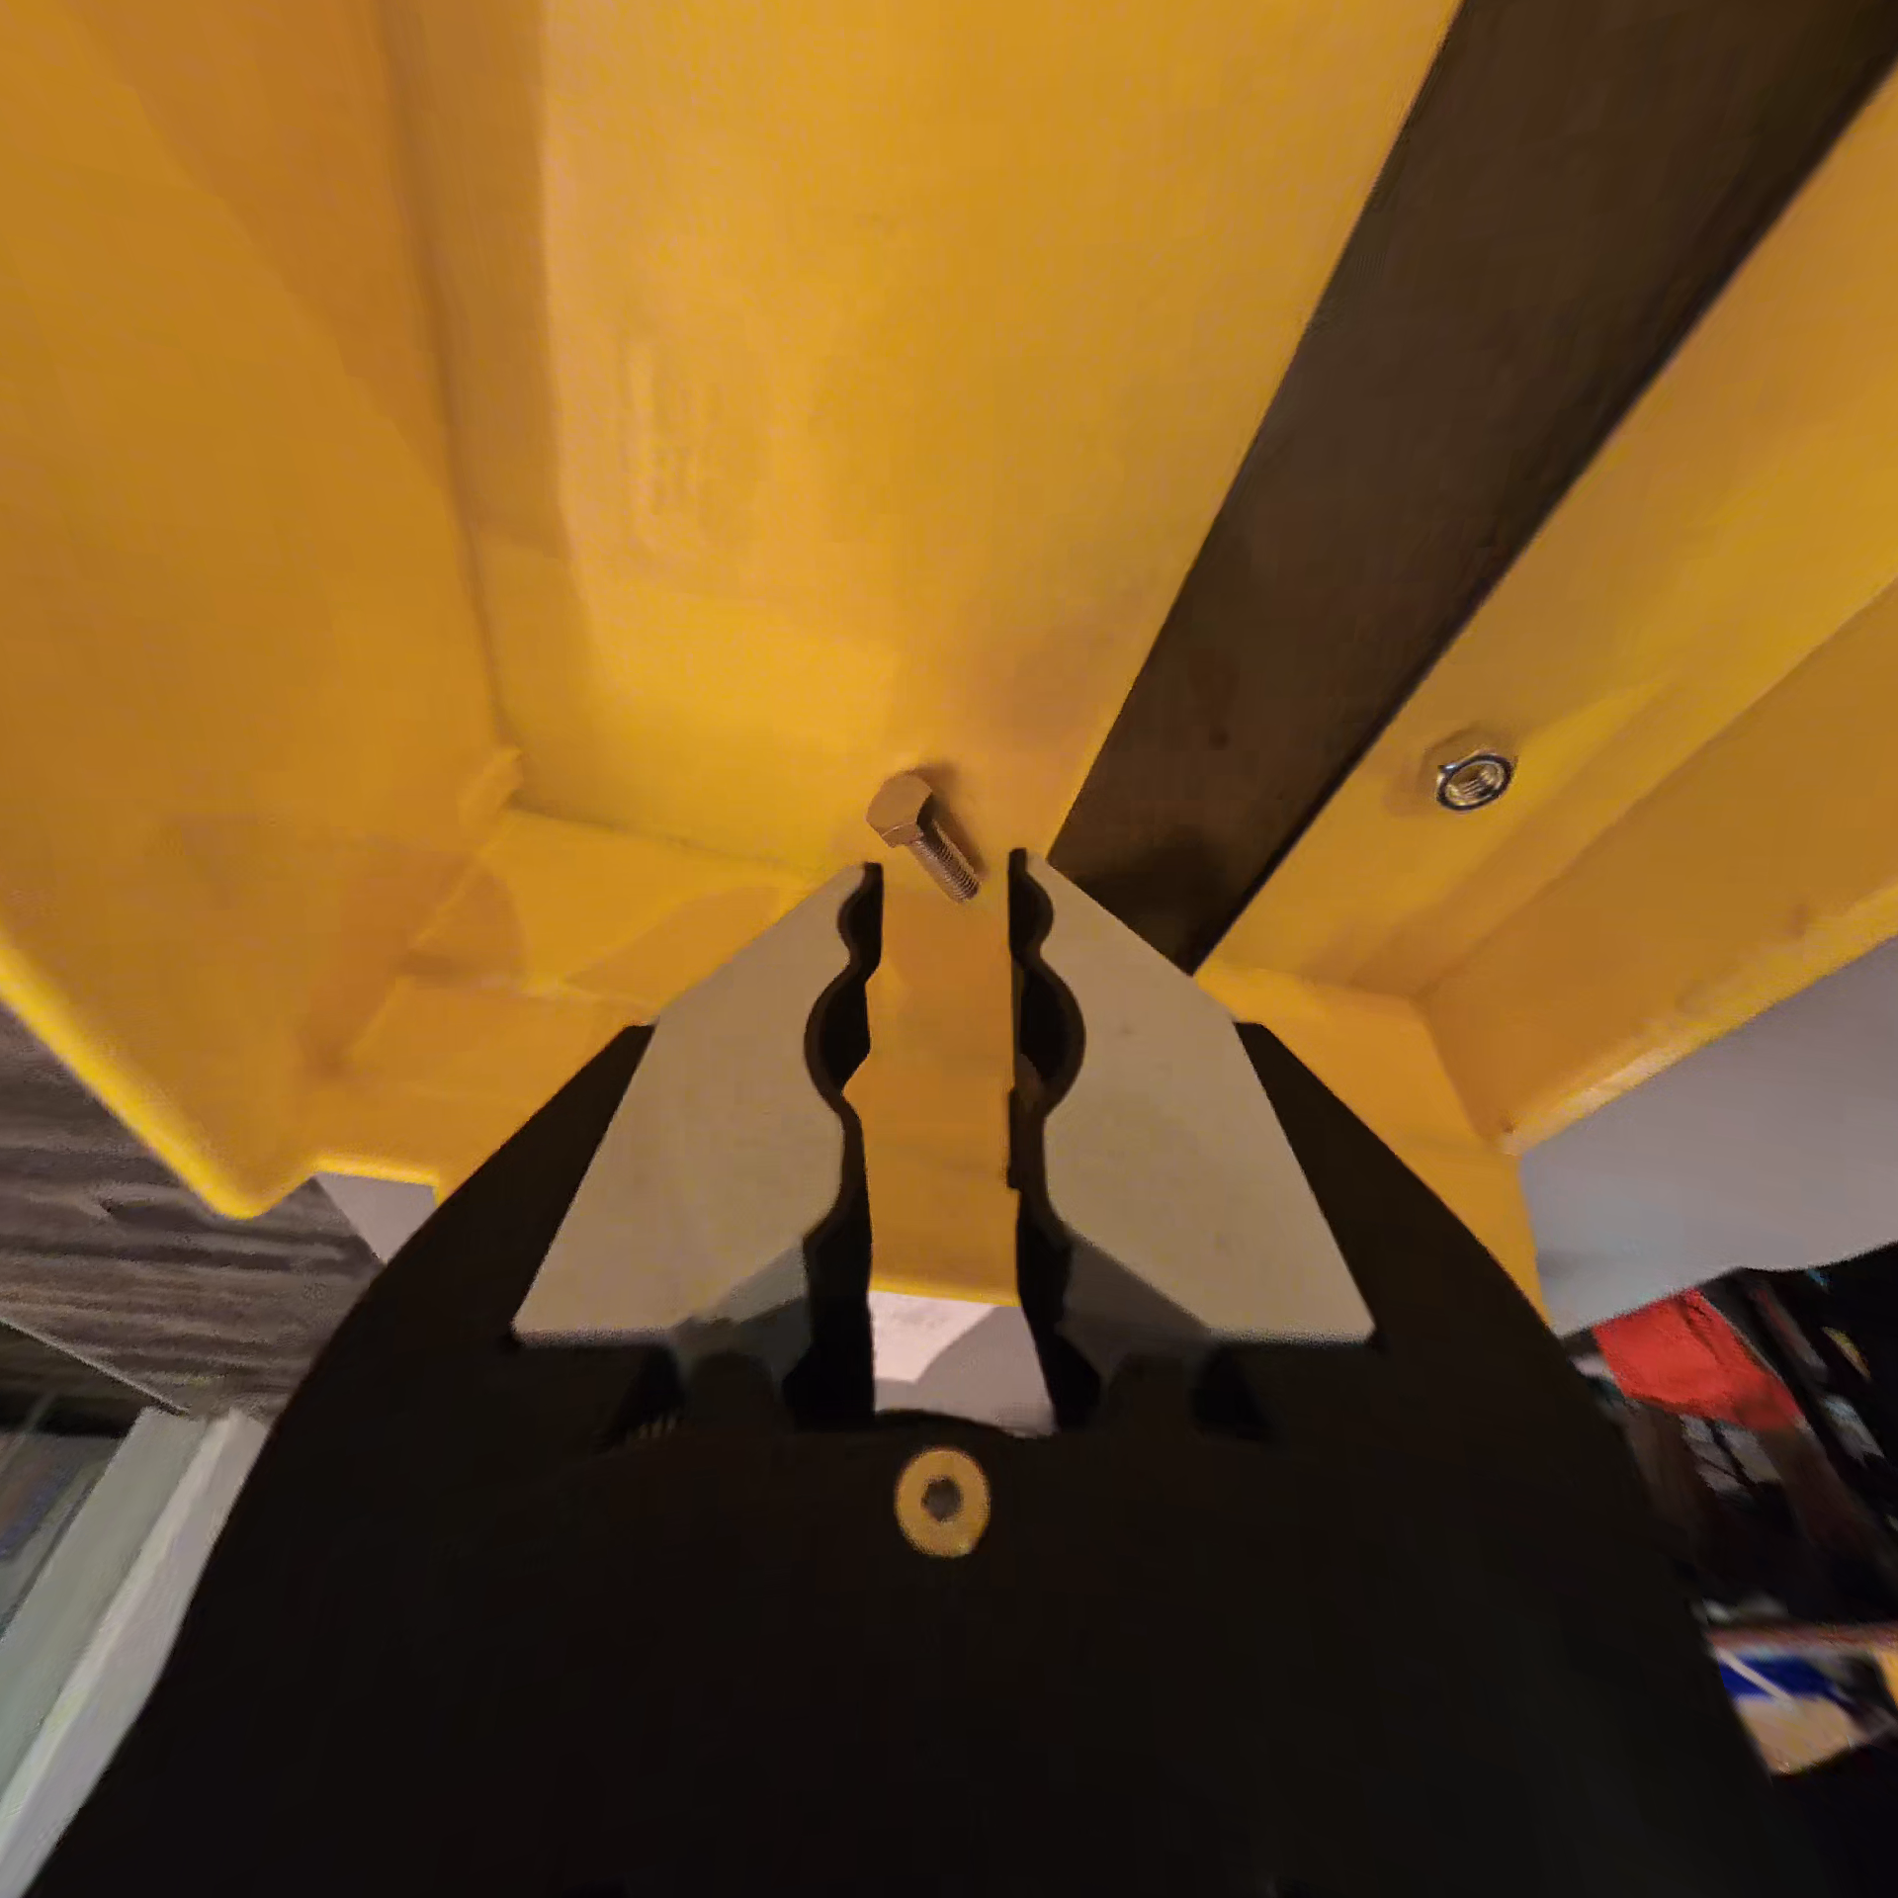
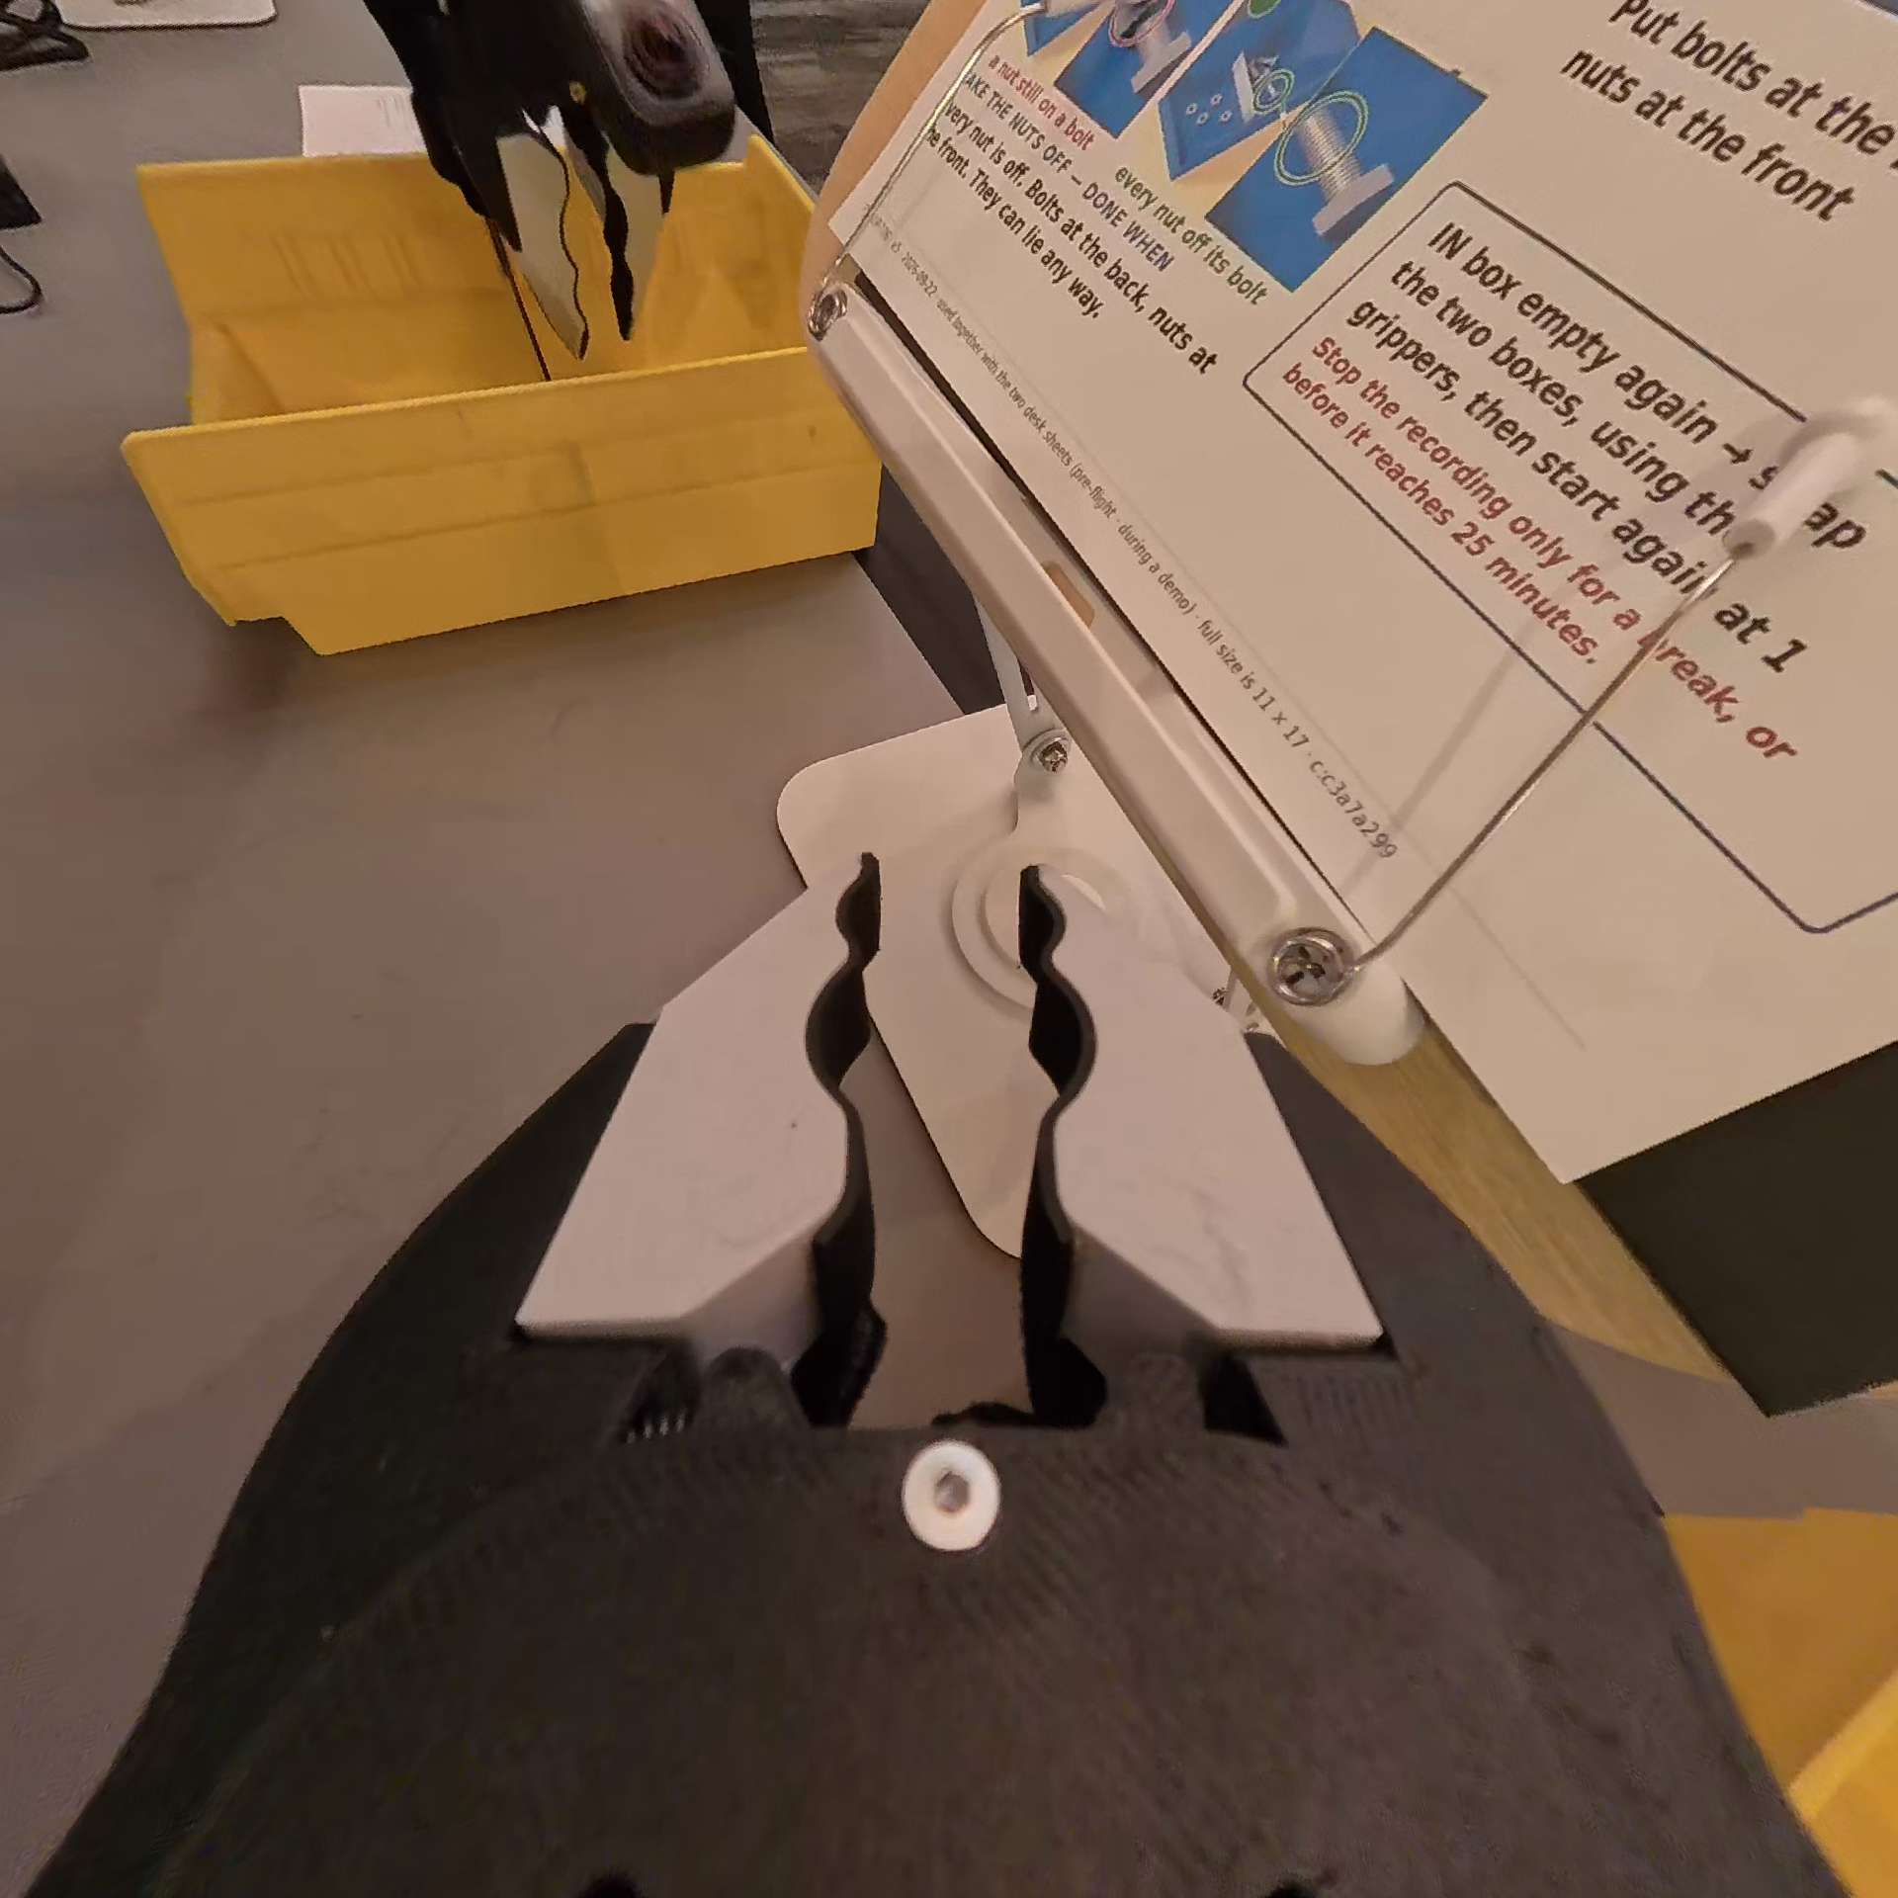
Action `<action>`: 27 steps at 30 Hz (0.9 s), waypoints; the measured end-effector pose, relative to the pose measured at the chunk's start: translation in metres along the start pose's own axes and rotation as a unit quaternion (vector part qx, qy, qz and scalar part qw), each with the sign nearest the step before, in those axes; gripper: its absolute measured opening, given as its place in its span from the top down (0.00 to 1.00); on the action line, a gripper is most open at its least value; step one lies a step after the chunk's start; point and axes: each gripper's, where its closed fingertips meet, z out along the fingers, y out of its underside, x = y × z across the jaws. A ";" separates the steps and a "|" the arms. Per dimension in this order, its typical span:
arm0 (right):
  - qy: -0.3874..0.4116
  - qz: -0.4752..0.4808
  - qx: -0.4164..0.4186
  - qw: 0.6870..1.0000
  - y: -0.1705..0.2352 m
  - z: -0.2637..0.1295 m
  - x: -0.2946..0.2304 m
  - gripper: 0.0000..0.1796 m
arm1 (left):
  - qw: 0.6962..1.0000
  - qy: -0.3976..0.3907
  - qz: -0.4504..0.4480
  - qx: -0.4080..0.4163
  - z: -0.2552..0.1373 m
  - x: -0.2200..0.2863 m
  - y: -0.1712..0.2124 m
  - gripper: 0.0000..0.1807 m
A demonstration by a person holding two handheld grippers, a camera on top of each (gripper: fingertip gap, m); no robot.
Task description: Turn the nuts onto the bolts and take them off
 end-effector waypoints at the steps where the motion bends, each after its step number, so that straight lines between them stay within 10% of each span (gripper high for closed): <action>1: -0.001 -0.001 0.001 1.000 -0.001 -0.001 0.000 0.86 | 1.000 0.003 -0.010 -0.014 0.004 -0.002 0.003 0.86; 18: -0.004 -0.005 0.025 1.000 -0.013 -0.010 -0.003 0.86 | 0.993 0.064 -0.083 -0.060 0.045 -0.004 0.010 0.91; 27: -0.007 -0.025 0.044 0.999 -0.029 -0.014 -0.011 0.85 | 0.993 -0.015 -0.113 0.033 -0.002 -0.020 0.008 0.91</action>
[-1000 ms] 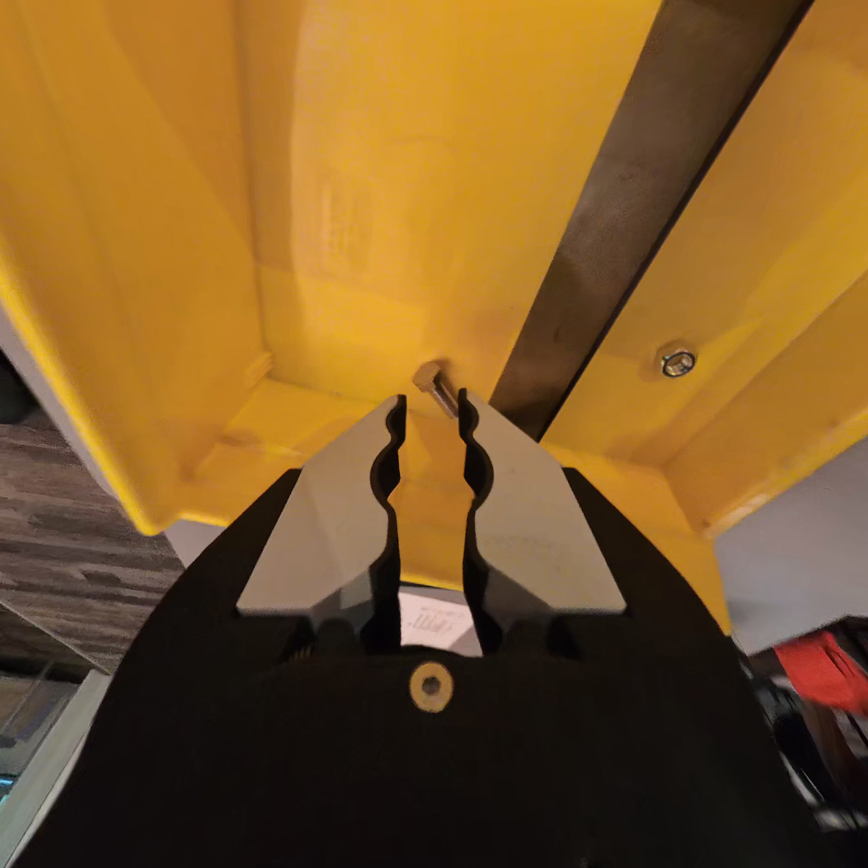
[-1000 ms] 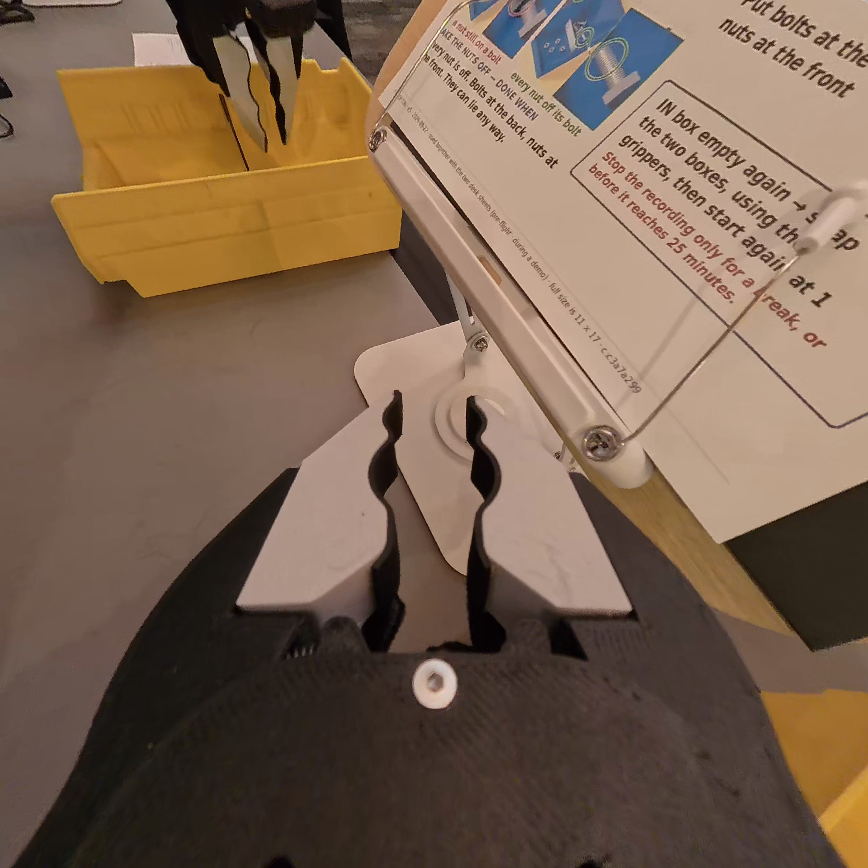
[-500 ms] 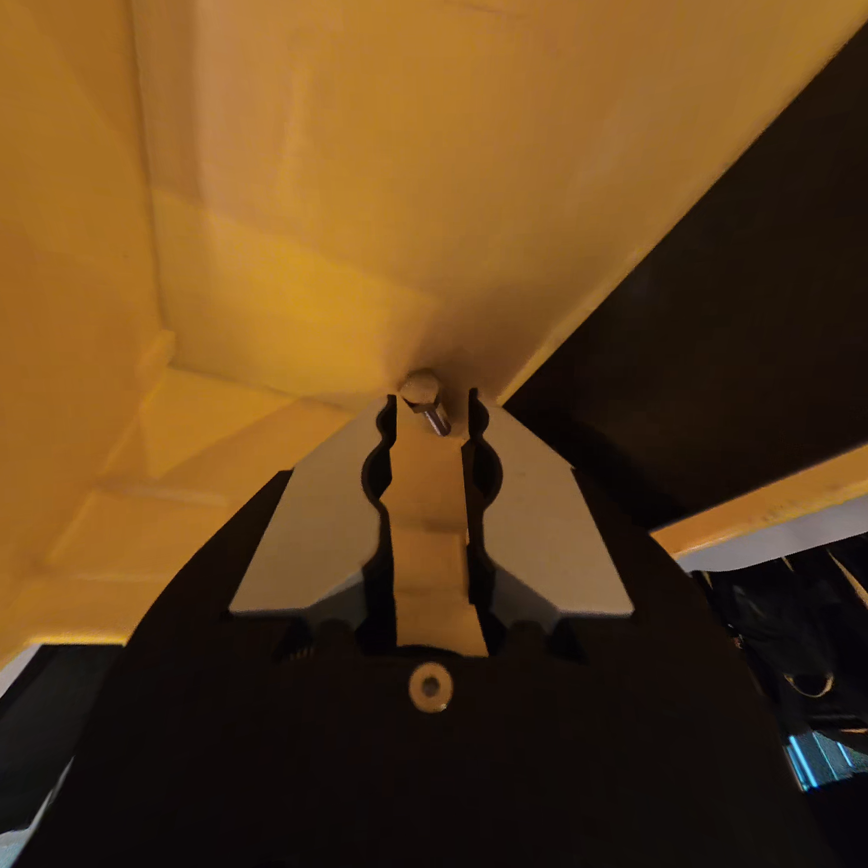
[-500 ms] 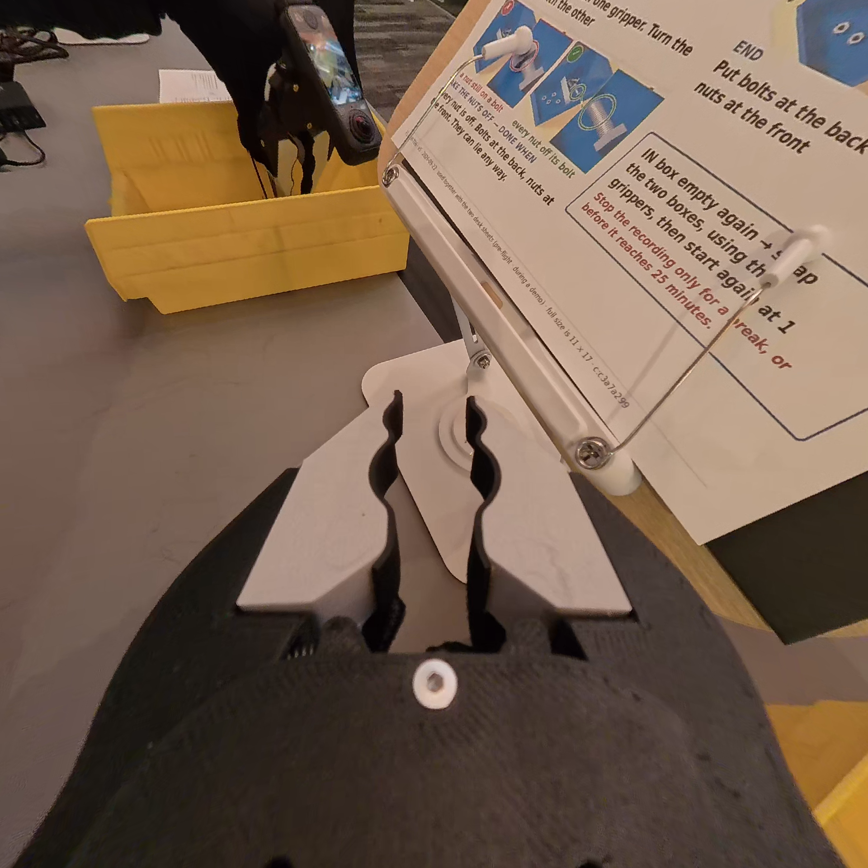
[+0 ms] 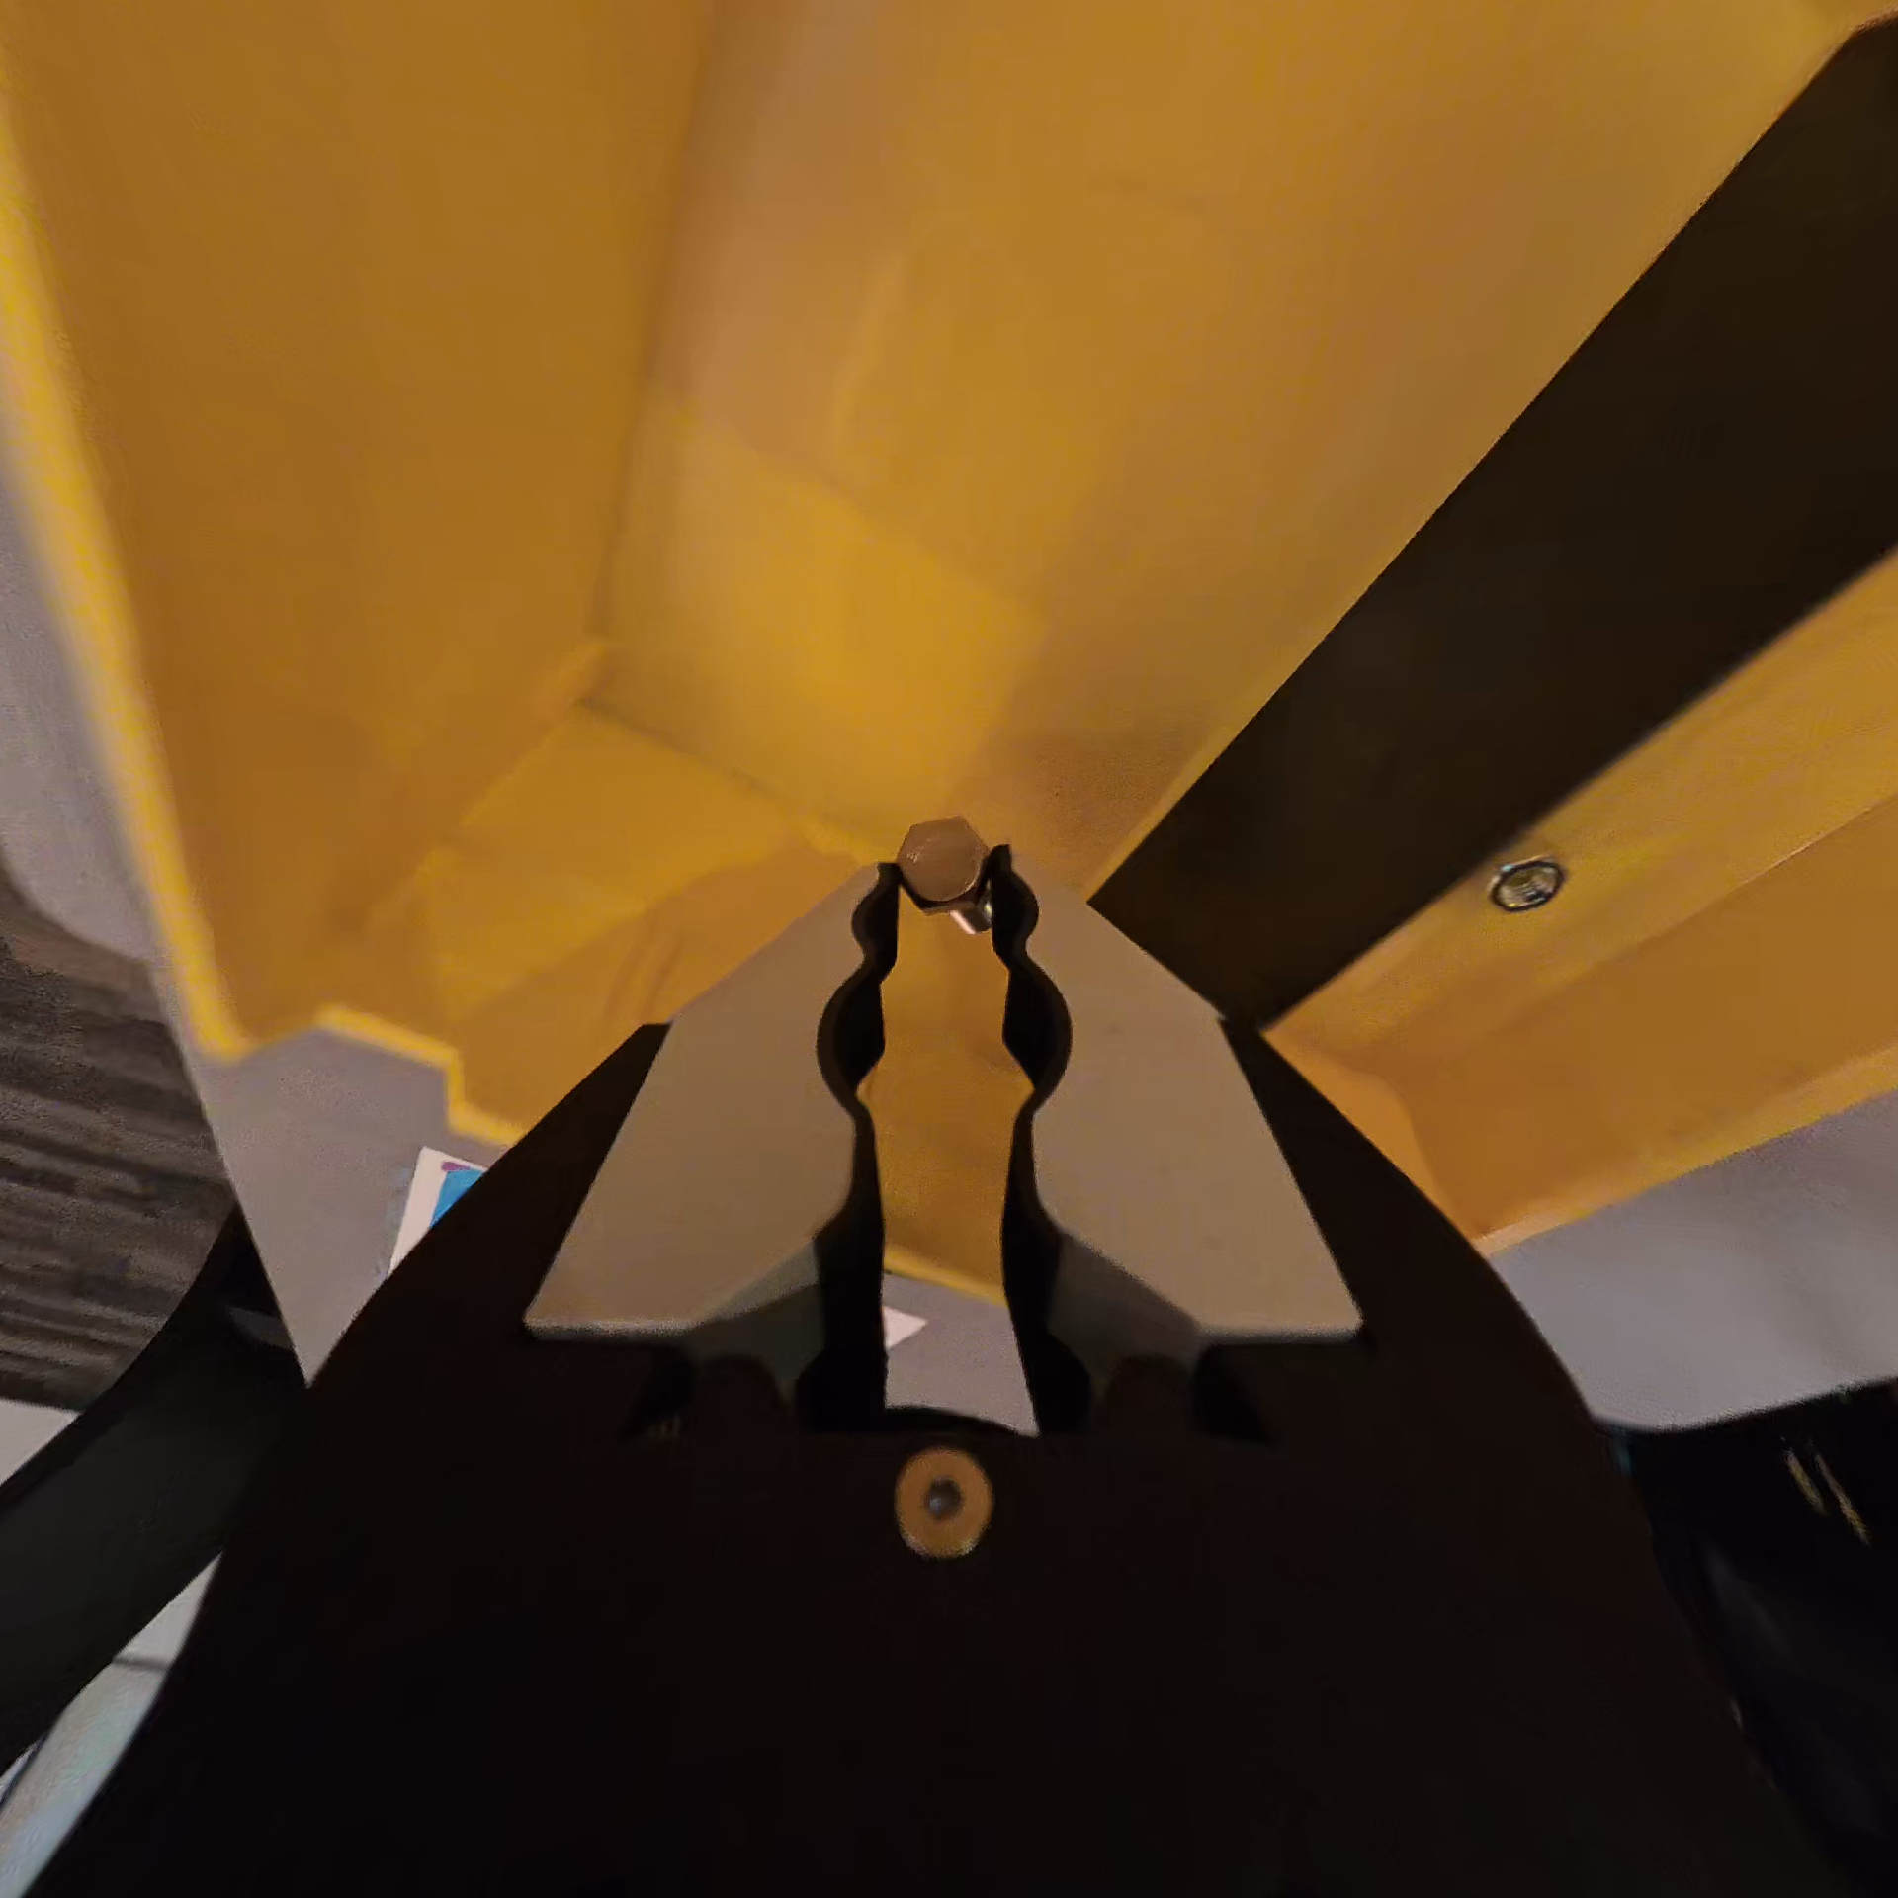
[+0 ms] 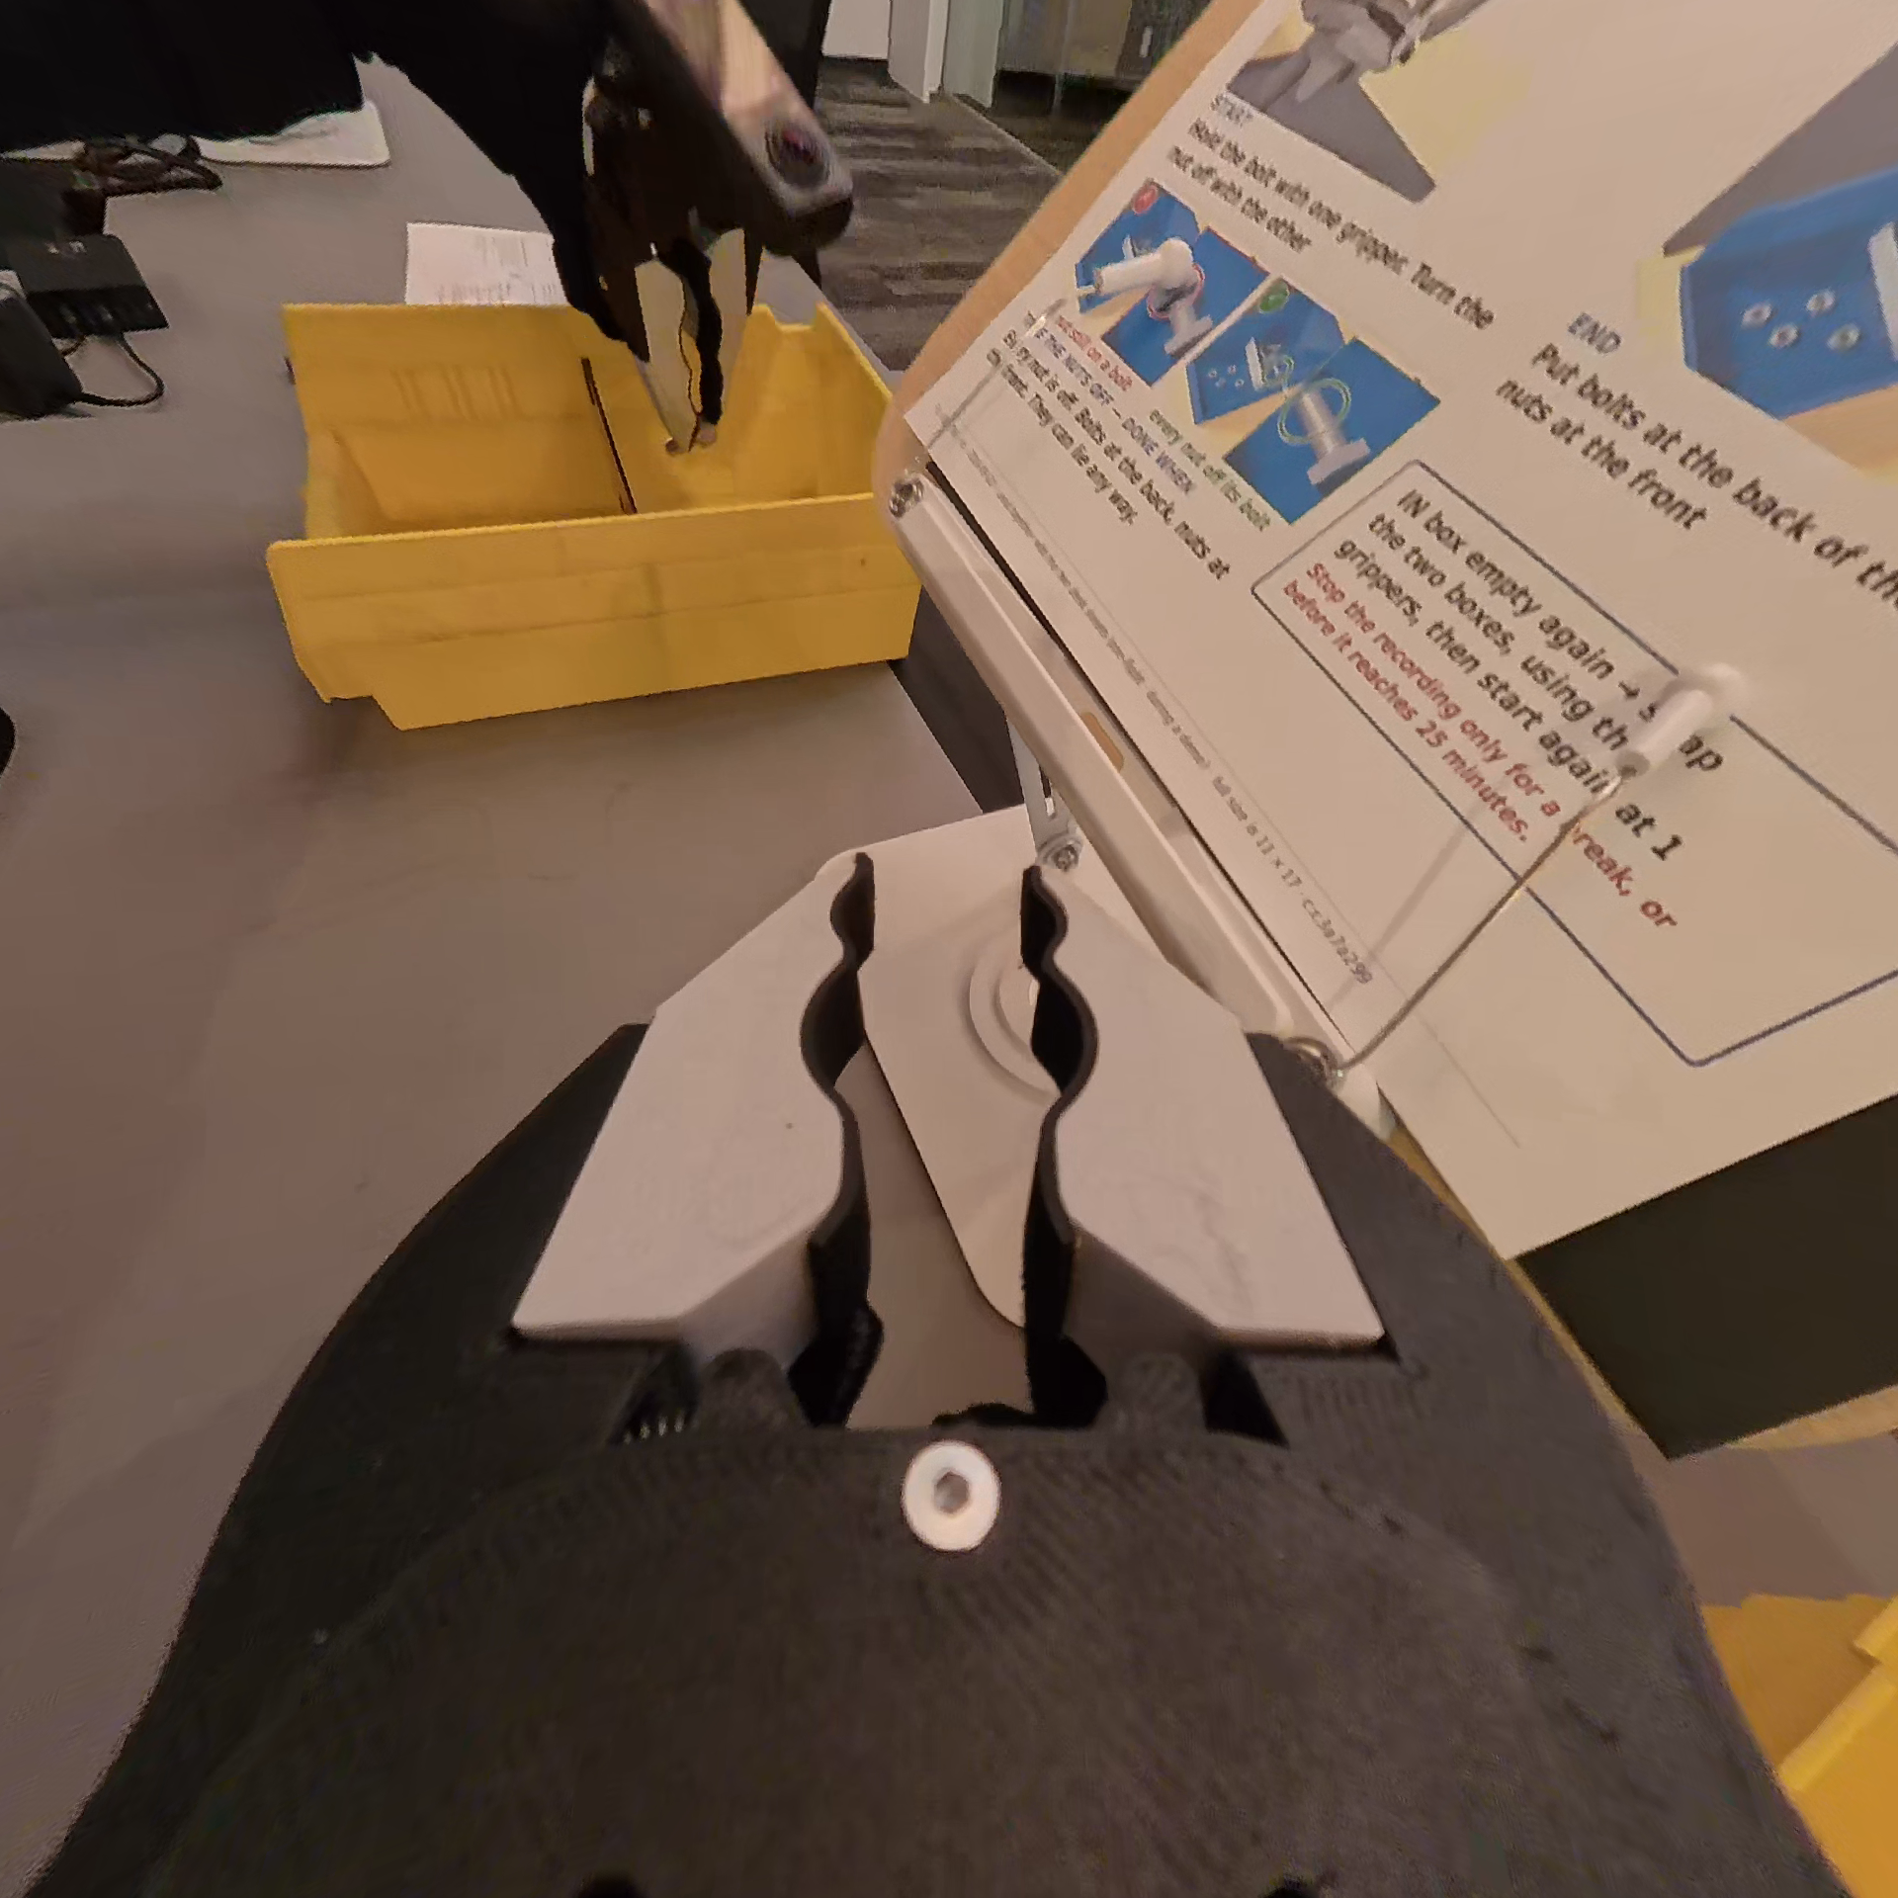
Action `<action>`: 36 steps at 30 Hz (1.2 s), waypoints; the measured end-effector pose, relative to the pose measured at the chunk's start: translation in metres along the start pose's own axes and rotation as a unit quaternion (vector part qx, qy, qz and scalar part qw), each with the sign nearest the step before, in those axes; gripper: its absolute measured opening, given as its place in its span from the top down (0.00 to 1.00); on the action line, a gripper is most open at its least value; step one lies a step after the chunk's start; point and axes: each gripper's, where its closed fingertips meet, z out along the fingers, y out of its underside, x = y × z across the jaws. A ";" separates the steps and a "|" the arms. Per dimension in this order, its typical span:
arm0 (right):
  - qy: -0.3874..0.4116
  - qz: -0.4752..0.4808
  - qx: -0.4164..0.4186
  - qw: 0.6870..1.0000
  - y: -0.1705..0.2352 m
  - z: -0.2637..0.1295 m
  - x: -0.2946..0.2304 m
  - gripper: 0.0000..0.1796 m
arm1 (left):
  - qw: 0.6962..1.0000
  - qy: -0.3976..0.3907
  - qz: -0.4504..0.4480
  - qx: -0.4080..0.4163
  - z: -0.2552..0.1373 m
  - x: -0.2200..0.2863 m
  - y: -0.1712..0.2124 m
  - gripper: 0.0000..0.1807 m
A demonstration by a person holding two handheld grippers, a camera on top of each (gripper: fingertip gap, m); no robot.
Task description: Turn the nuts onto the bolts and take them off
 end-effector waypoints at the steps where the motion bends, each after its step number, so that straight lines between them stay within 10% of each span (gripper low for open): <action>1: -0.002 -0.006 0.005 1.000 -0.004 0.000 -0.002 0.85 | 0.999 -0.006 -0.011 0.029 -0.013 0.000 -0.004 0.91; 9: -0.017 -0.105 0.088 0.990 -0.060 0.003 -0.045 0.75 | 0.912 0.010 -0.084 0.401 -0.154 0.051 -0.067 0.91; 19: 0.045 -0.228 0.147 0.961 -0.106 0.008 -0.082 0.73 | 0.647 0.151 -0.050 0.746 -0.308 0.179 -0.181 0.91; 27: 0.116 -0.271 0.142 0.945 -0.100 0.004 -0.063 0.82 | 0.482 0.341 -0.092 0.802 -0.307 0.203 -0.224 0.91; 36: 0.128 -0.295 0.126 0.938 -0.093 0.016 -0.066 0.90 | 0.448 0.392 -0.126 0.793 -0.280 0.202 -0.241 0.91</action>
